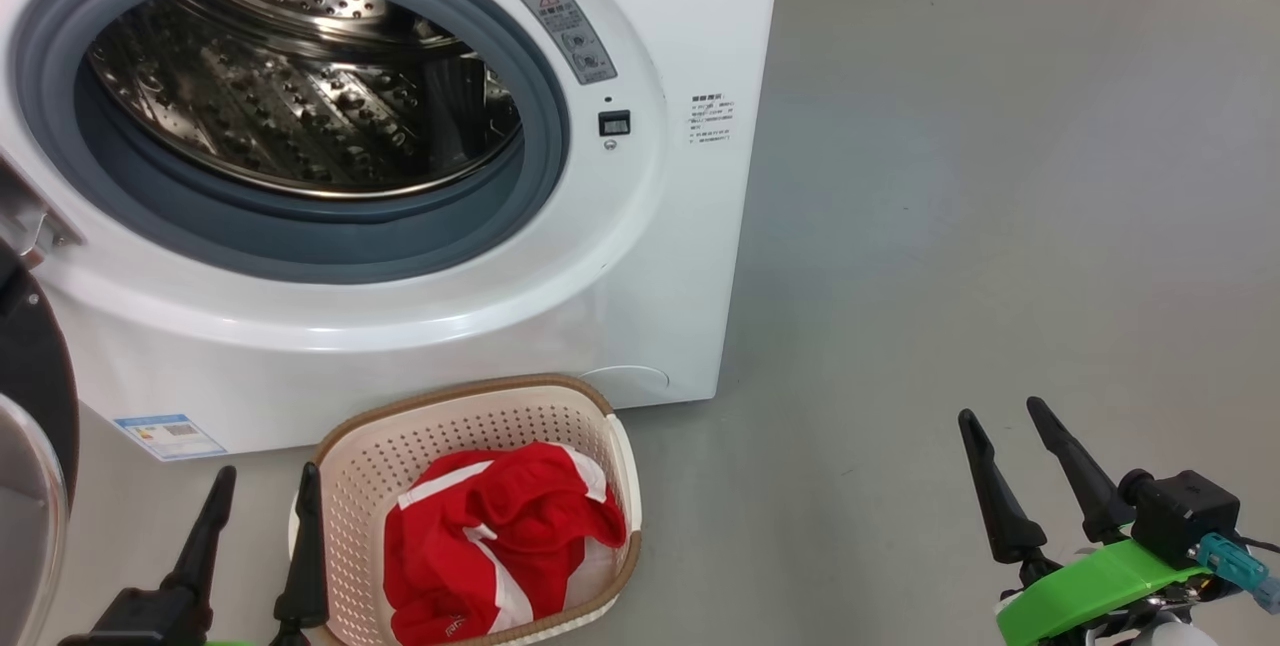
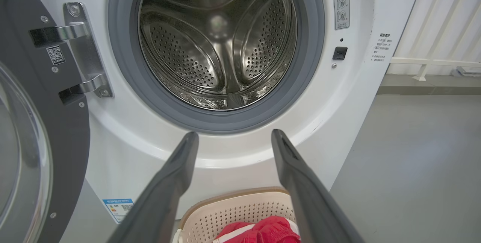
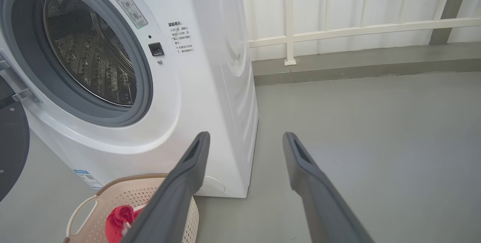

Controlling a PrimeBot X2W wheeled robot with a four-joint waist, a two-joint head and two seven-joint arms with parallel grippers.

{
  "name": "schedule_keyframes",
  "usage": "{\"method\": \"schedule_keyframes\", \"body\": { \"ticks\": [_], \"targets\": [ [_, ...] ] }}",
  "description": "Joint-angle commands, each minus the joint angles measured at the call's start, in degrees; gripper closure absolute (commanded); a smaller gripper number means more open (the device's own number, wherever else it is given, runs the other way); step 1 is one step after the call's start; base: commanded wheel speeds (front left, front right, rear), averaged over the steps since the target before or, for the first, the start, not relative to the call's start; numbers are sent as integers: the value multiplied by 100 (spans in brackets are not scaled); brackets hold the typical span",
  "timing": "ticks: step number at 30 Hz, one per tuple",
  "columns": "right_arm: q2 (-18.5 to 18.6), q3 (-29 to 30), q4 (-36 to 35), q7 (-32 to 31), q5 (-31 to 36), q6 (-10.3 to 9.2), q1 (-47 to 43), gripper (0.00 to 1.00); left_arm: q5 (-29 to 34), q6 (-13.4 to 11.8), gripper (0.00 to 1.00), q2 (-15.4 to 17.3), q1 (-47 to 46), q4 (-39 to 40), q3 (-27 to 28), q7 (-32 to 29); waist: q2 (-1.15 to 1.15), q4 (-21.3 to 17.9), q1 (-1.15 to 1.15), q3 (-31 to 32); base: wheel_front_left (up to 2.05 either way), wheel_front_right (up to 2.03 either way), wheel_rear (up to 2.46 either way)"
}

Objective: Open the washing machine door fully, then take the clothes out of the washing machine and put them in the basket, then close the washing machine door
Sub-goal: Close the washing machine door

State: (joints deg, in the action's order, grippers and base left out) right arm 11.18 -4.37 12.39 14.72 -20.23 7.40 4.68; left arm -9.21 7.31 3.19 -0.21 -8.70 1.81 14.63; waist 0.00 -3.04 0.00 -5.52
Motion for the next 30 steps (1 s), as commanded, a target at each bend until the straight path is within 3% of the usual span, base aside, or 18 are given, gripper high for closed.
{"method": "schedule_keyframes", "body": {
  "ticks": [1,30],
  "targets": [
    [86,-73,-158,28,38,9,34,0,-33,17,0,49,-65,178,184,37,0,2,0,5,0,0,0],
    [81,-96,-136,28,49,9,55,0,-12,17,0,91,-95,131,101,37,0,19,0,22,-9,9,0]
  ]
}}
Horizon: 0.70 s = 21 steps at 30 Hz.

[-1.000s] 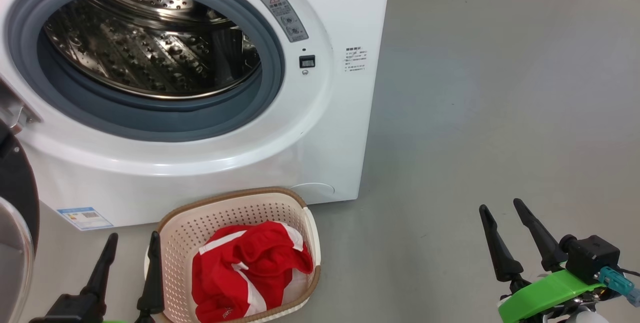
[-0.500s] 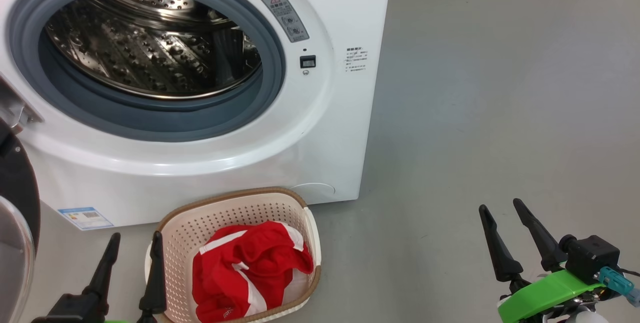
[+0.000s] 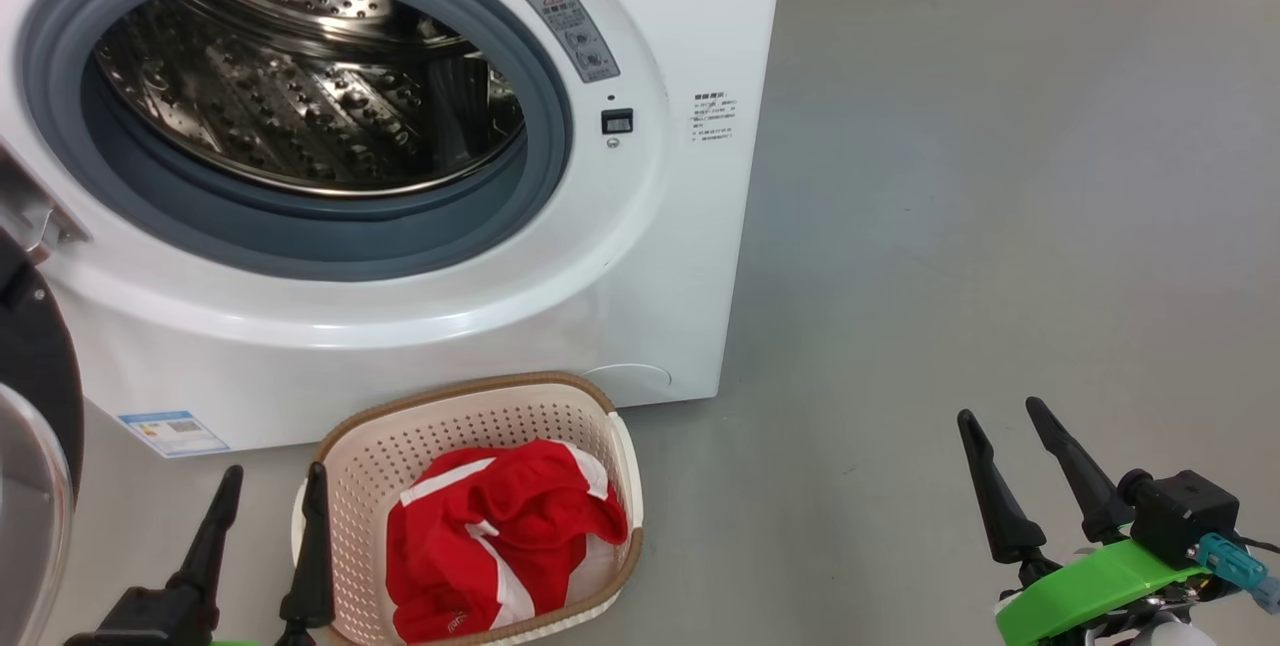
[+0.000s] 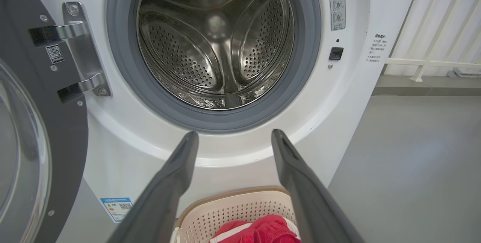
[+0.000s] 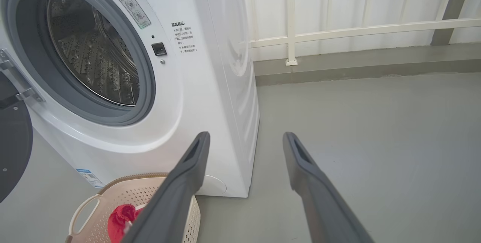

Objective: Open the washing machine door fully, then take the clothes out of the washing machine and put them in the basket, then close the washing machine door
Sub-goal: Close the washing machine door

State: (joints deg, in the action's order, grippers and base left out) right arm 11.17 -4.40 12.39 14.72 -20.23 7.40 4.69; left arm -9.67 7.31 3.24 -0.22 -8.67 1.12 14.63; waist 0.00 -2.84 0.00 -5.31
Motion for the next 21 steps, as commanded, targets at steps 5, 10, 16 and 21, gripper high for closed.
{"method": "schedule_keyframes", "body": {
  "ticks": [5,10,16,21],
  "targets": [
    [93,-91,-133,28,39,9,56,0,50,18,0,81,-88,162,153,37,0,5,0,-3,-110,110,0],
    [106,-88,-131,28,33,9,62,0,44,18,0,76,-84,198,136,37,0,17,0,-12,-113,113,0],
    [109,-90,-136,28,34,9,51,0,-16,18,0,70,-66,232,137,37,0,31,0,5,-55,55,0],
    [120,-99,-130,28,27,9,37,0,-16,18,0,64,-42,247,122,37,0,45,0,29,-2,2,0]
  ]
}}
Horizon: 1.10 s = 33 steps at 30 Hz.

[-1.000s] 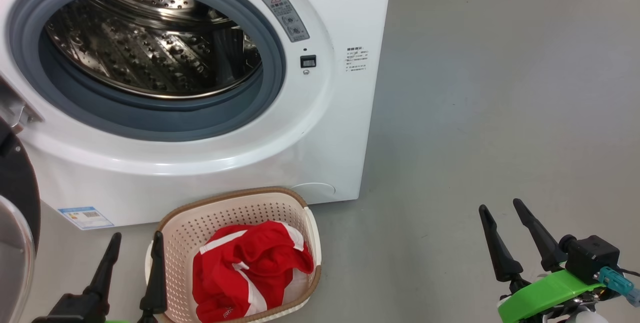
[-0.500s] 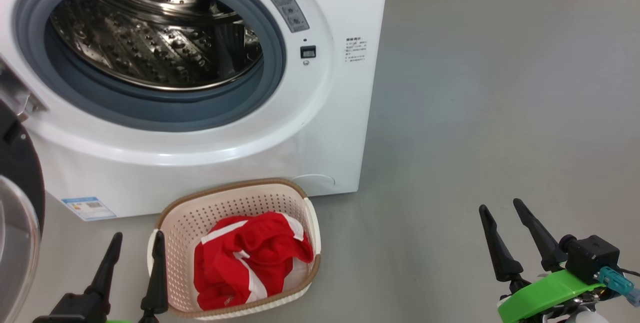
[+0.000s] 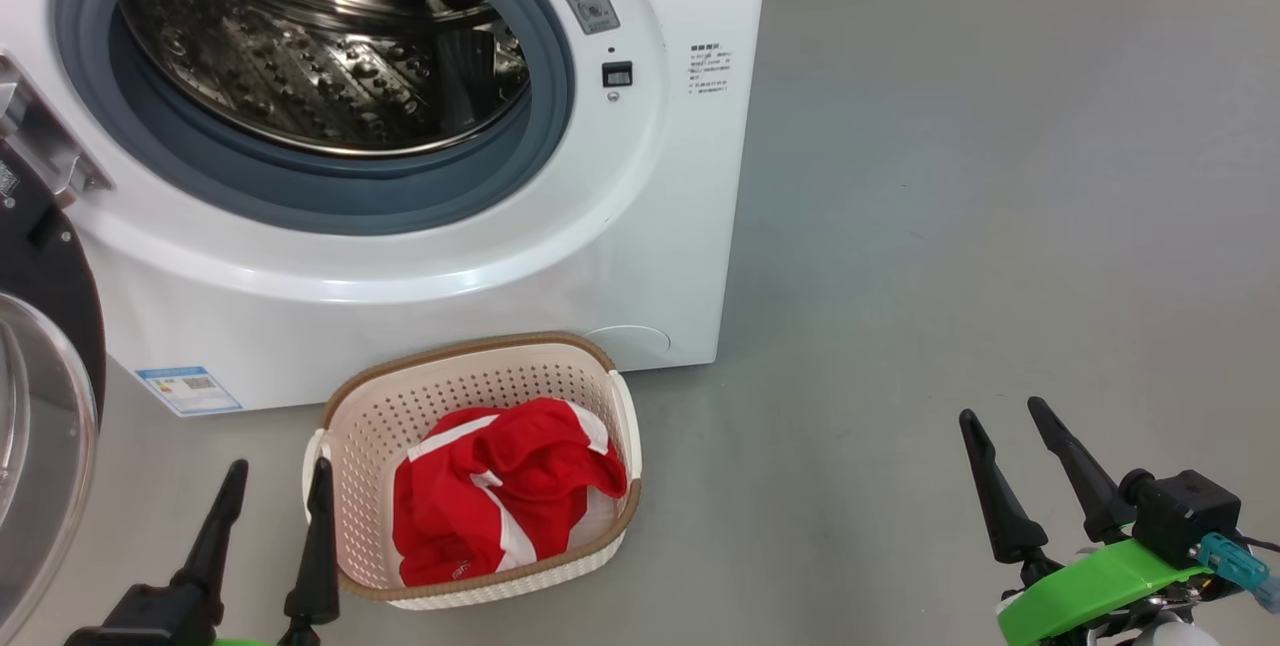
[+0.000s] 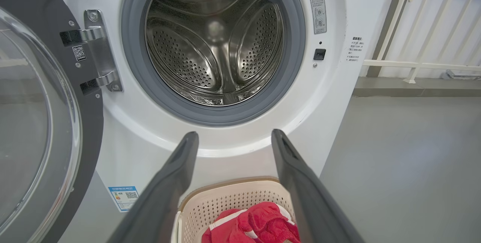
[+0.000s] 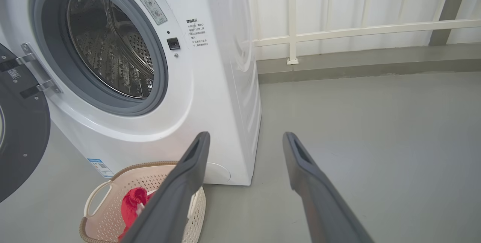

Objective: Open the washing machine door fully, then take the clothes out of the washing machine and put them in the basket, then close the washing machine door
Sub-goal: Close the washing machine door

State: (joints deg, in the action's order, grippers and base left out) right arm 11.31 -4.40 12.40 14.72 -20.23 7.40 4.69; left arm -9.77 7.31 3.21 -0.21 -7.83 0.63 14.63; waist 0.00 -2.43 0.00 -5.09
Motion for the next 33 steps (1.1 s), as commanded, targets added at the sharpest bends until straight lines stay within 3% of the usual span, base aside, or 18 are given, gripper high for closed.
{"method": "schedule_keyframes", "body": {
  "ticks": [1,16,33],
  "targets": [
    [108,-103,-131,28,25,9,34,0,-4,18,0,65,-40,163,169,37,0,7,0,12,0,0,0],
    [117,-162,-145,28,37,9,6,0,-103,18,0,20,-17,72,207,37,0,196,0,70,0,0,0],
    [250,-511,-103,28,26,9,196,0,-327,-75,0,-31,14,10,273,37,0,1261,0,-85,0,0,0]
  ]
}}
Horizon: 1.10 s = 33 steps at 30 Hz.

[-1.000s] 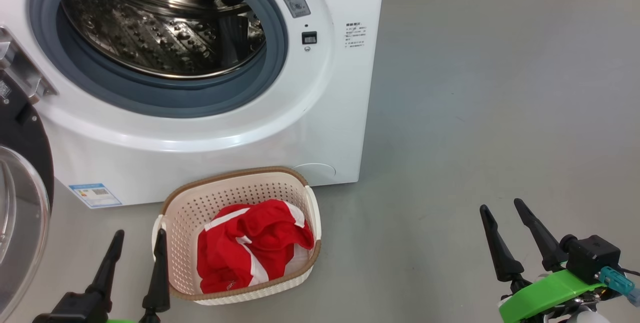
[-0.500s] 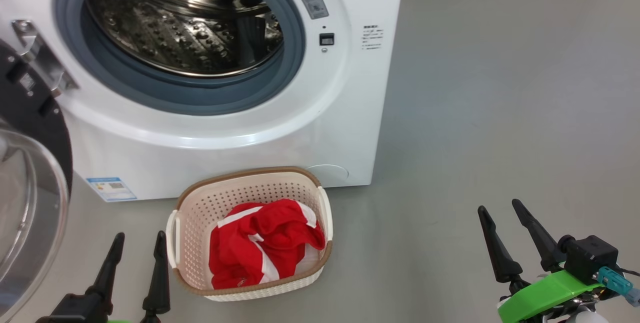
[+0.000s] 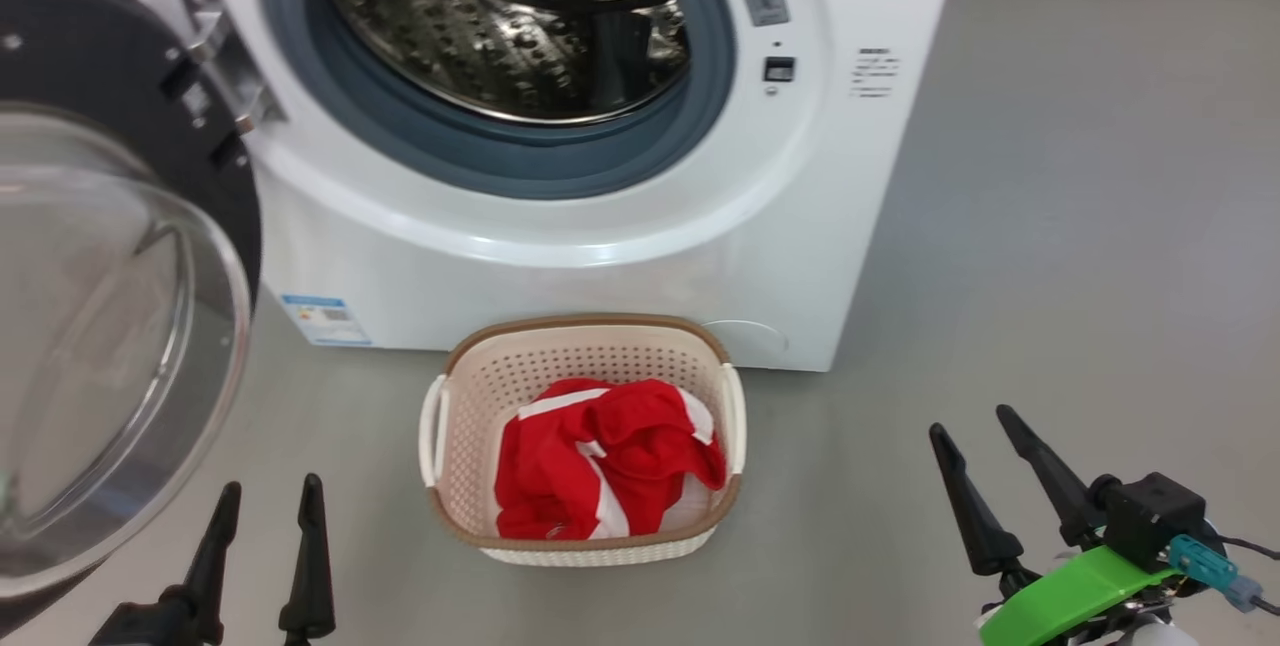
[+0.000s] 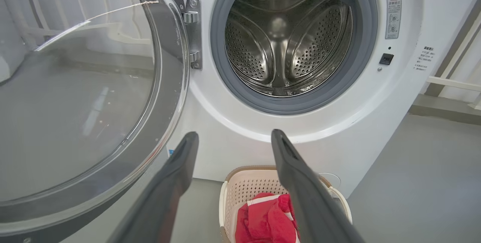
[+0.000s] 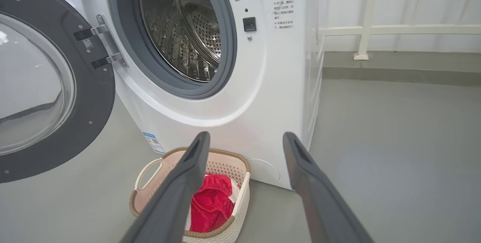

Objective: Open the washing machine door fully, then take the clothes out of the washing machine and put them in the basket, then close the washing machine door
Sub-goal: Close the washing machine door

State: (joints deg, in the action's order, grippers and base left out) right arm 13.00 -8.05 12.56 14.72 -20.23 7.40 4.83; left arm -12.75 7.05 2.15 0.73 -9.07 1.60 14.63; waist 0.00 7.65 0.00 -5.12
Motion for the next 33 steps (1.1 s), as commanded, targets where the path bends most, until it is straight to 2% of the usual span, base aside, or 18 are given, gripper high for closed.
{"method": "schedule_keyframes", "body": {
  "ticks": [1,19,33],
  "targets": [
    [93,-176,-114,28,27,9,212,0,-60,-71,0,75,-84,136,161,37,0,328,0,-97,0,0,0],
    [268,-684,45,28,-33,9,582,0,-470,-518,0,74,-36,273,-157,37,0,1488,0,-190,0,0,0],
    [246,-790,116,28,-71,9,639,0,-602,-693,0,73,71,406,-221,37,0,1878,0,-157,0,0,0]
  ]
}}
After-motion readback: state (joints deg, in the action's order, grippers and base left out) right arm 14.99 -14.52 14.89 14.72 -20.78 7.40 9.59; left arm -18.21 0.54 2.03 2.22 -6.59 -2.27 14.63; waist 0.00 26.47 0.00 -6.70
